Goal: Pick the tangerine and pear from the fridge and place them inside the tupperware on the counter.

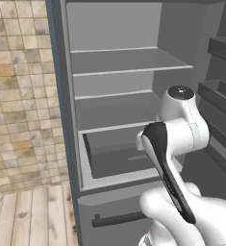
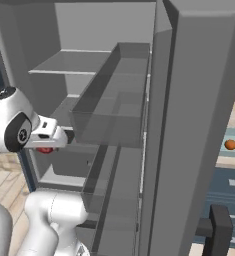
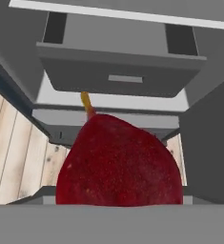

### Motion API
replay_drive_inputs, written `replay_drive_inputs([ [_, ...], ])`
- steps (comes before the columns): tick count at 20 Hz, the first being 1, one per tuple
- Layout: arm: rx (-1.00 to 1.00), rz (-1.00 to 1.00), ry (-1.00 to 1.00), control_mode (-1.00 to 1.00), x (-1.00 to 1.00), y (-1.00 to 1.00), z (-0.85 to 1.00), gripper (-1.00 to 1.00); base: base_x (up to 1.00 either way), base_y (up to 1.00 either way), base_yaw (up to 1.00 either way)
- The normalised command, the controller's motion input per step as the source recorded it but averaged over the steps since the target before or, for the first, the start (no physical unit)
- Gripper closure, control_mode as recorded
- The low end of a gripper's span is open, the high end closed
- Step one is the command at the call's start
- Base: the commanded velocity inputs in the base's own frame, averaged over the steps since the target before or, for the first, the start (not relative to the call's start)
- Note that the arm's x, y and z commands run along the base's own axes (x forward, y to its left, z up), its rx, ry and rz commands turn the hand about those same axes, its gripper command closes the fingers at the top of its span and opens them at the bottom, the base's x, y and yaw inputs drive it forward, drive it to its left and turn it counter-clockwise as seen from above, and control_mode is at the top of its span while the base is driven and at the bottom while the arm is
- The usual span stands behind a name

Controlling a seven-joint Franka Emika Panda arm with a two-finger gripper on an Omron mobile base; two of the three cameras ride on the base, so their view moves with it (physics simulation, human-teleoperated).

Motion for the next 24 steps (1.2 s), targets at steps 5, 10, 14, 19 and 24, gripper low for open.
replay_drive_inputs([
  [5,0.0,0.0,0.04,-1.0,-0.9,-0.04,0.0,1.0,0.0,0.0,0.0],
  [10,0.0,0.0,0.08,1.0,-0.54,0.0,0.0,1.0,-0.37,0.0,0.0],
  [14,0.0,0.0,0.0,1.0,0.0,0.0,0.0,1.0,-0.99,0.0,0.0],
  [19,0.0,0.0,0.0,1.0,0.0,0.0,0.0,1.0,-1.0,0.0,0.0],
  [24,0.0,0.0,0.0,1.0,0.0,0.0,0.0,1.0,-1.0,-0.02,0.0],
])
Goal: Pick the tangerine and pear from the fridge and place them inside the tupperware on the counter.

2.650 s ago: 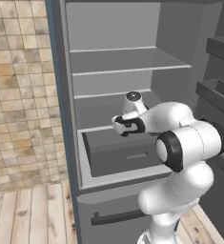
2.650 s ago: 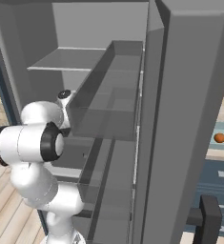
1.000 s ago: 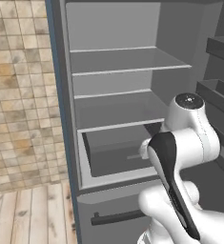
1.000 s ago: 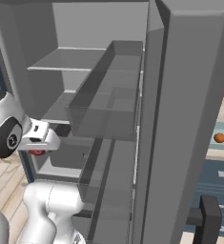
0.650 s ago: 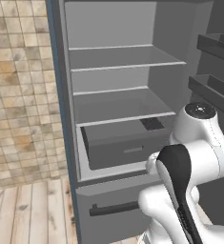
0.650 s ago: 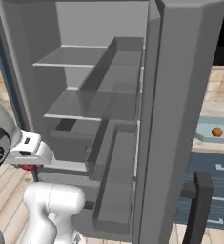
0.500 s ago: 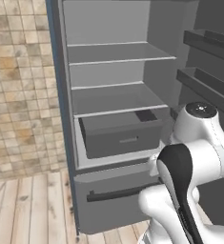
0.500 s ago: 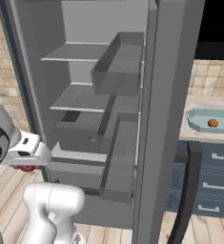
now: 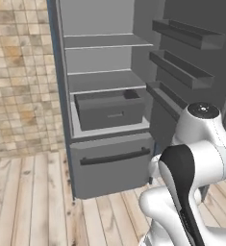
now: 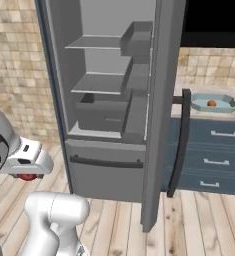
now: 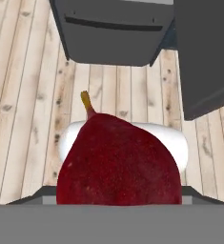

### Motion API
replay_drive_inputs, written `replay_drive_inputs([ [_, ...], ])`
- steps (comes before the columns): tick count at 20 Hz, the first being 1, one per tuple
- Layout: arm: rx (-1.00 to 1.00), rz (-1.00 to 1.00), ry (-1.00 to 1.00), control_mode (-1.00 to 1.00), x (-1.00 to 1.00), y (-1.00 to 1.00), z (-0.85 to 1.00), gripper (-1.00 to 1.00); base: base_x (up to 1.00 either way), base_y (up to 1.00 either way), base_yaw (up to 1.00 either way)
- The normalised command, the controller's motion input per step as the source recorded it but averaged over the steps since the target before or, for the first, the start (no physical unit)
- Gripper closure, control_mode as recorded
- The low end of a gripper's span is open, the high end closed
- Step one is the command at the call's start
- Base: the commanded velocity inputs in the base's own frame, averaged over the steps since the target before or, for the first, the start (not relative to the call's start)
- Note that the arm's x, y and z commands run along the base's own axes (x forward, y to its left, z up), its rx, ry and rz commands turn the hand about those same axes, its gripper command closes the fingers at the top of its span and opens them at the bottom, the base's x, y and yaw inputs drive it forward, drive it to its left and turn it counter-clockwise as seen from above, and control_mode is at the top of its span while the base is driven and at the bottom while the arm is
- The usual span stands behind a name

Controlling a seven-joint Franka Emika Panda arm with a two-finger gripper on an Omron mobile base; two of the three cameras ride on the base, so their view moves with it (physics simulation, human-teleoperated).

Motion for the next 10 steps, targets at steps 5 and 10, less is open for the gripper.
replay_drive_inputs([
  [5,0.0,0.0,0.0,1.0,0.0,0.0,0.0,1.0,-0.99,-0.18,0.0],
  [10,0.0,0.0,0.0,1.0,0.0,0.0,0.0,1.0,-0.78,-0.69,0.0],
])
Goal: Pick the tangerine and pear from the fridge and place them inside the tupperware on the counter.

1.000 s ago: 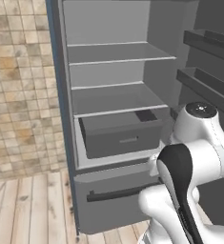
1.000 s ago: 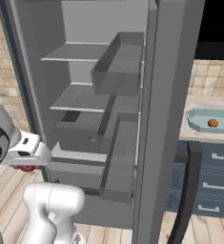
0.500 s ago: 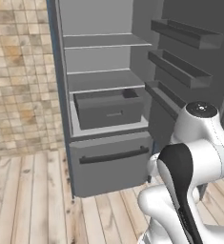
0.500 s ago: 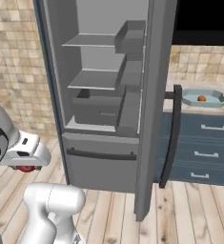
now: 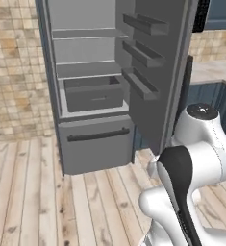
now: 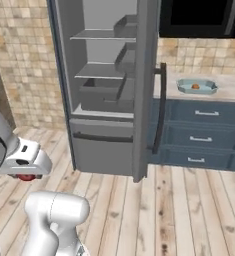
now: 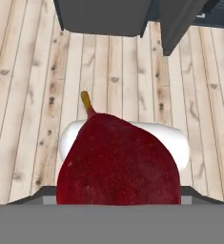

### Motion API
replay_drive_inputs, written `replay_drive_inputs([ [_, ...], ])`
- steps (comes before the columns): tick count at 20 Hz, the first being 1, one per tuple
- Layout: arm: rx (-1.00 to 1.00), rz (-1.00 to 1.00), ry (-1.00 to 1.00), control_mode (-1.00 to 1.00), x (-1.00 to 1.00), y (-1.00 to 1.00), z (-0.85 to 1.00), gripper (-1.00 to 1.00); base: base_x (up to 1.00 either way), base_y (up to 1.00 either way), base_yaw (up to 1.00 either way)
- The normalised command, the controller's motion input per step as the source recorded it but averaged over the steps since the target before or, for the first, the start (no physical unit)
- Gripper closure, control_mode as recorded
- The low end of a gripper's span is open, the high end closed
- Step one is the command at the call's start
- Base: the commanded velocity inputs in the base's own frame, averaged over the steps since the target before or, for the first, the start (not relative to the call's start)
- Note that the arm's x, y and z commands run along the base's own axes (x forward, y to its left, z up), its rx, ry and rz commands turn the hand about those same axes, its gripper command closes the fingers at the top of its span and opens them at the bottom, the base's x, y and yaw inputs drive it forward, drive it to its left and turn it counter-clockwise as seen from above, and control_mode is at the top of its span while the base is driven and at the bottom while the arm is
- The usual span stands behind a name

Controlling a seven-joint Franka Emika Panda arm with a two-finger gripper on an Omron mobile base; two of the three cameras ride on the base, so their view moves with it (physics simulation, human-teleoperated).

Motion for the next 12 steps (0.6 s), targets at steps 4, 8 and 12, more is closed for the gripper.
replay_drive_inputs([
  [4,0.0,0.0,0.0,1.0,0.0,0.0,0.0,1.0,-0.51,-0.97,0.0],
  [8,0.0,0.0,0.0,1.0,0.0,0.0,0.0,1.0,-0.15,-1.0,0.0],
  [12,0.0,0.0,0.0,1.0,0.0,0.0,0.0,1.0,0.0,-1.0,0.0],
])
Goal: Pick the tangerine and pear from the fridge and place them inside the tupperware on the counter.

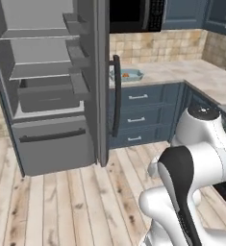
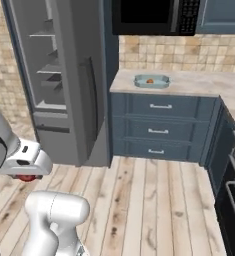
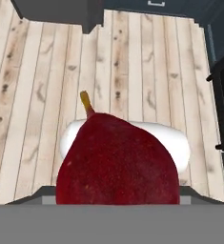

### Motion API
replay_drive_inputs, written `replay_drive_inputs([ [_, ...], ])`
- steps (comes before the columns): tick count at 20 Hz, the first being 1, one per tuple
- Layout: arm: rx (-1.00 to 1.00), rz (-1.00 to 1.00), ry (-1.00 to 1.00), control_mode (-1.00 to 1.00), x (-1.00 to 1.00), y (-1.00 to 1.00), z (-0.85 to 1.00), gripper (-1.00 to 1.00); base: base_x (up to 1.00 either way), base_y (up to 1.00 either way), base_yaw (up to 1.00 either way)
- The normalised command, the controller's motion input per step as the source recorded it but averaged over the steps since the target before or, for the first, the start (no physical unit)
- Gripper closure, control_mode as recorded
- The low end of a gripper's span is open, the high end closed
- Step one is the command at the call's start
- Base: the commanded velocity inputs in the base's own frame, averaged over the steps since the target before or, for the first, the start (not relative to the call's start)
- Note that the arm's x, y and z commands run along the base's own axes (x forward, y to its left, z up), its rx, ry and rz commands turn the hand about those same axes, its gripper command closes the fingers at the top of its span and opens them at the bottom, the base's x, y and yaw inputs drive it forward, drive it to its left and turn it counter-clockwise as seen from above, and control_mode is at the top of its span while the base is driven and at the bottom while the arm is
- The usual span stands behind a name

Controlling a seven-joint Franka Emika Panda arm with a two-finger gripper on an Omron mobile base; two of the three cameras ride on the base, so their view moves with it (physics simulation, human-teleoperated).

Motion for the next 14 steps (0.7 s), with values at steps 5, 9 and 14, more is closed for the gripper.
replay_drive_inputs([
  [5,0.0,0.0,0.0,1.0,0.0,0.0,0.0,1.0,0.16,-1.0,0.0],
  [9,0.0,0.0,0.0,1.0,0.0,0.0,0.0,1.0,0.39,-1.0,0.0],
  [14,0.0,0.0,0.0,1.0,0.0,0.0,0.0,1.0,0.72,-0.87,0.0],
])
